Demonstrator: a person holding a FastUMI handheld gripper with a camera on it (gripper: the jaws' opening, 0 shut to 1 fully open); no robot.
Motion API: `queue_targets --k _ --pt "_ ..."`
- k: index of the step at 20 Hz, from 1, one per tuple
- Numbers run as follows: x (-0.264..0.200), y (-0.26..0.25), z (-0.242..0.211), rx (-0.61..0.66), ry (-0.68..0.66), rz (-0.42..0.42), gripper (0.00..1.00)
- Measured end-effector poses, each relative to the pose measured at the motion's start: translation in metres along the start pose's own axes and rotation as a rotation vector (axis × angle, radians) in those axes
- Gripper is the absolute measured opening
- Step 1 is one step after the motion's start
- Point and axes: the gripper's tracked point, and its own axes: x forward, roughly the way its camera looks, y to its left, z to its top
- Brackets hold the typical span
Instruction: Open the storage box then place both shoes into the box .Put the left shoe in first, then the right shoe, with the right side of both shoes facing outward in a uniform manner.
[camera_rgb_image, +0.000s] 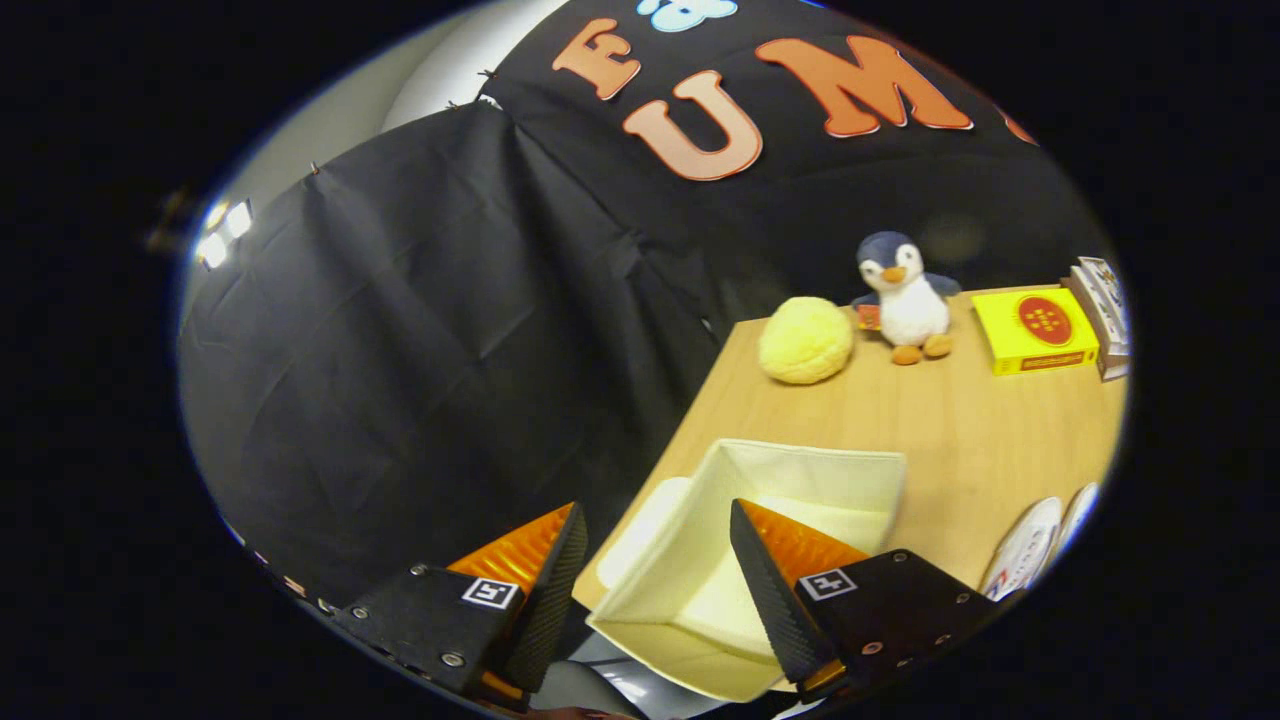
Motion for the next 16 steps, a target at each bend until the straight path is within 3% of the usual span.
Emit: queue_targets --k 8,11,16 --pt "-0.093 -0.198 -0.068 -0.125 0.024 -0.433 0.88" --pt "-0.113 -0.242 -0.106 -0.185 0.098 -0.509 0.89" --pt "-0.126 -0.29 -0.157 -0.172 0.182 -0.573 0.84"
